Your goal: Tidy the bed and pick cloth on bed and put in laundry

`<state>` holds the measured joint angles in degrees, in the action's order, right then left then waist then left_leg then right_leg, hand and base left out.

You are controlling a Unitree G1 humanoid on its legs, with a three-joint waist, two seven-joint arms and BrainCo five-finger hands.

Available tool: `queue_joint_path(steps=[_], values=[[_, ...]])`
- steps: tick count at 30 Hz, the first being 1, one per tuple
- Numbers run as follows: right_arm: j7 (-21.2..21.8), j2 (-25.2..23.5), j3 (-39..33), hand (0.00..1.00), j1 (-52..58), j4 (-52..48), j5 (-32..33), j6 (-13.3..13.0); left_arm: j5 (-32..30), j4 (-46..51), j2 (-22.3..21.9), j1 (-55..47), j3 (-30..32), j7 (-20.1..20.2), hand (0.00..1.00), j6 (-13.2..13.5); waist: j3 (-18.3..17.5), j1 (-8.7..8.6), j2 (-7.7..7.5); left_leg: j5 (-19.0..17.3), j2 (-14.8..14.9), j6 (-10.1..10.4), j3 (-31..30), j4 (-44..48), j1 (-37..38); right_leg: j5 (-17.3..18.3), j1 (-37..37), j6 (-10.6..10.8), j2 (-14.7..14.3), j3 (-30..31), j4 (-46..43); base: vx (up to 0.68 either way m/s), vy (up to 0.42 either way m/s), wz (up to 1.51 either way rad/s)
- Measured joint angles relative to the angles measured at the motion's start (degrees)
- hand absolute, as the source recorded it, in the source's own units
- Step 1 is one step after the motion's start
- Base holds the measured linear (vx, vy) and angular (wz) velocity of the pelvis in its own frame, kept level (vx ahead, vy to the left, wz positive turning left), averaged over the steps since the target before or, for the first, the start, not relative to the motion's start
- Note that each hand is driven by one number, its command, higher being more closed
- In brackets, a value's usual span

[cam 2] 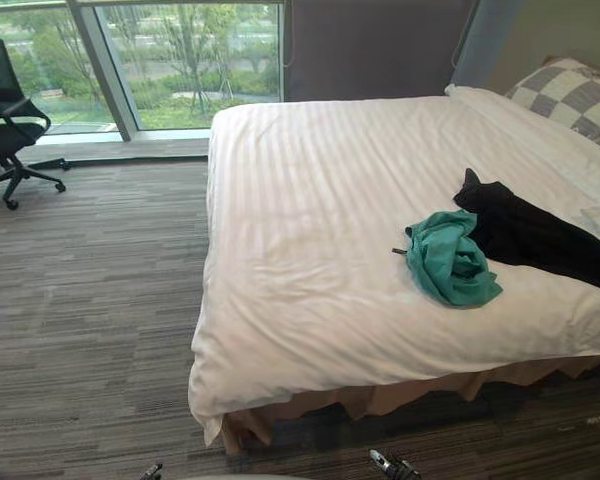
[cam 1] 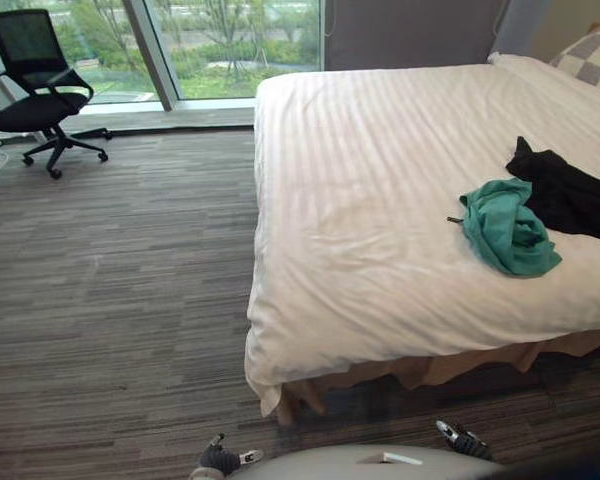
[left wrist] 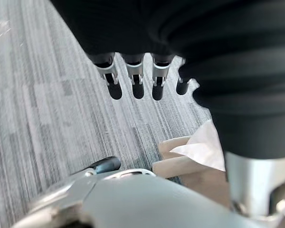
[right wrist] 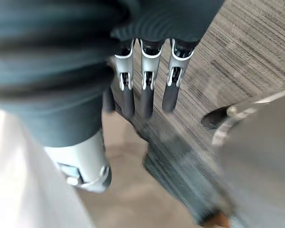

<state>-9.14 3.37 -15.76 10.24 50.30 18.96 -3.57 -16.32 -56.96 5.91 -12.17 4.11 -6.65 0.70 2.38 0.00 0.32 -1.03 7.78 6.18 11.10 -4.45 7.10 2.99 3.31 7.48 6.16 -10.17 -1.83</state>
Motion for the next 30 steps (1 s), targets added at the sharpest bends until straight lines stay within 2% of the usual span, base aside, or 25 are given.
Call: queue_joint_path(steps=[3, 4, 5, 7, 9, 11, 14, 17, 20, 22, 23, 25, 26, 27, 30], values=[[-1.3, 3.8, -2.2, 1.0, -5.0, -4.2, 0.0, -0.4, -0.1, 0.0, 0.3, 0.4, -1.1, 0.1, 0.0, 0.0, 0.6, -0.49, 0.22, -0.1, -0.2, -0.2, -0.6, 0.6, -0.1, -0.5, 0.2, 0.0, 0.1, 0.2, 0.0, 0.14, 0.02, -0.06], [-1.5, 6.5, -3.7, 1.0, -6.8, -9.7, -0.1, 0.0, -0.2, 0.1, 1.0, 0.4, -1.3, 0.1, 0.0, 0.3, 0.7, -0.62, 0.14, -0.2, -0.3, -0.3, -0.7, 0.6, -0.1, -0.6, 0.2, -0.1, 0.2, 0.2, 0.0, 0.09, 0.02, 0.04], [-1.4, 10.6, -3.7, 1.0, -7.9, -16.5, 0.2, -0.5, -0.2, 0.0, 1.0, 0.4, -1.4, 0.3, 0.0, 0.6, 0.8, -0.63, 0.3, -0.4, -0.4, -0.4, -0.9, 0.6, -0.1, -0.6, 0.3, -0.1, 0.3, 0.2, 0.0, 0.09, 0.022, 0.07], [1.0, 15.6, -3.0, 1.0, -8.5, -26.3, 1.0, -3.3, -0.2, 0.0, 1.2, 0.5, -1.5, 0.6, 0.0, 0.7, 0.8, -0.79, 0.31, -0.5, -0.4, -0.5, -1.6, 0.6, 0.0, -0.6, 0.5, -0.1, 0.3, 0.2, 0.0, 0.05, 0.017, 0.1], [0.0, 15.8, -2.0, 1.0, -9.2, -37.7, -1.1, -3.3, -0.3, -0.1, 1.6, 0.6, -1.9, 1.6, 0.0, 0.7, 1.4, -1.21, -0.41, -0.5, -0.4, -0.5, -2.5, 1.2, 0.0, -0.6, 1.1, -0.1, 0.3, -0.1, 0.1, 0.01, -0.008, 0.08], [-0.2, 12.4, 1.7, 1.0, -10.8, -45.1, -5.5, -5.2, -0.2, -0.1, 2.3, 0.7, -2.0, 1.8, 0.0, 0.8, 2.0, -0.87, -1.29, -0.8, -0.4, -0.5, -2.7, 2.2, -0.2, -1.0, 1.4, -0.3, 0.3, -0.1, 1.2, -0.04, -0.012, -0.05], [-0.2, 10.2, 7.0, 1.0, -13.1, -42.5, -7.8, -5.5, -0.3, -0.4, 2.3, 1.3, -2.5, 1.7, 0.0, 0.8, 2.2, -0.45, -0.95, -2.2, -0.5, -0.5, -4.0, 2.6, -0.9, -1.1, 1.5, -0.1, 0.3, -0.2, 2.5, -0.05, 0.008, 0.0], [-0.2, 9.9, 12.9, 1.0, -16.6, -39.7, -9.1, -5.4, -0.6, -0.5, 2.3, 2.3, -3.0, 1.6, 0.0, 1.1, 3.4, -0.17, -0.37, -1.8, -1.7, -1.1, -6.2, 2.9, -3.1, -1.5, 1.1, 0.5, 1.3, -1.8, 3.0, -0.07, 0.024, 0.29], [0.0, 8.5, 19.6, 1.0, -21.5, -39.4, -9.1, -5.7, -0.5, -0.4, 2.3, 2.9, -2.9, 1.6, 0.0, 1.4, 4.2, 1.44, -0.45, -1.3, -1.8, -1.1, -8.4, 3.1, -4.3, -1.5, 0.8, 0.5, 1.3, -3.5, 3.2, -0.06, -0.006, 0.34], [0.6, 6.7, 24.3, 1.0, -26.2, -37.7, -9.1, -6.9, -0.3, -0.2, 2.4, 4.2, -2.9, 1.4, 0.0, 1.6, 4.8, 3.06, -0.99, -0.4, -1.9, -0.9, -10.9, 3.0, -6.4, -1.6, 0.5, 0.5, 1.2, -6.0, 3.6, -0.04, -0.035, 0.52], [0.8, 6.3, 25.2, 1.0, -27.8, -36.9, -9.1, -6.9, 0.1, -0.1, 2.4, 4.6, -2.9, 1.3, 0.0, 1.6, 5.2, 3.43, -1.13, -0.1, -1.9, -0.9, -11.7, 2.9, -6.9, -1.6, 0.4, 0.4, 1.1, -6.5, 3.6, -0.01, -0.032, 0.58], [1.3, 4.6, 28.4, 1.0, -33.7, -33.3, -9.1, -6.9, 1.8, 0.7, 2.4, 5.8, -2.3, 1.2, 0.0, 2.0, 7.1, 5.47, -1.72, 1.1, -2.0, -0.8, -14.5, 2.8, -9.6, -1.8, -0.2, 0.3, 0.9, -9.1, 3.8, 0.0, -0.036, 0.63], [1.4, 4.2, 29.0, 1.0, -34.8, -32.6, -9.1, -6.9, 2.1, 1.1, 2.4, 6.1, -2.1, 1.2, 0.0, 2.0, 7.5, 5.92, -1.87, 1.4, -2.0, -0.8, -15.3, 2.8, -10.2, -1.8, -0.4, 0.3, 0.9, -9.8, 3.8, 0.01, -0.034, 0.6], [1.4, 3.8, 30.6, 1.0, -37.2, -31.2, -9.0, -6.9, 2.8, 2.1, 2.3, 6.4, -1.7, 0.6, 0.0, 2.1, 8.9, 7.23, -2.14, 1.8, -2.1, -0.6, -16.5, 2.8, -10.8, -1.8, -0.4, 0.3, 0.9, -10.5, 3.7, 0.0, -0.023, 0.52], [1.7, 1.9, 34.1, 1.0, -41.8, -28.7, -8.9, -6.9, 4.5, 2.8, 2.2, 7.2, -1.7, -0.4, 0.0, 2.4, 10.6, 8.79, -2.27, 2.6, -2.7, -0.4, -20.0, 3.6, -13.6, -1.7, -0.8, 0.3, 1.0, -13.3, 3.8, 0.0, -0.027, 0.62]])
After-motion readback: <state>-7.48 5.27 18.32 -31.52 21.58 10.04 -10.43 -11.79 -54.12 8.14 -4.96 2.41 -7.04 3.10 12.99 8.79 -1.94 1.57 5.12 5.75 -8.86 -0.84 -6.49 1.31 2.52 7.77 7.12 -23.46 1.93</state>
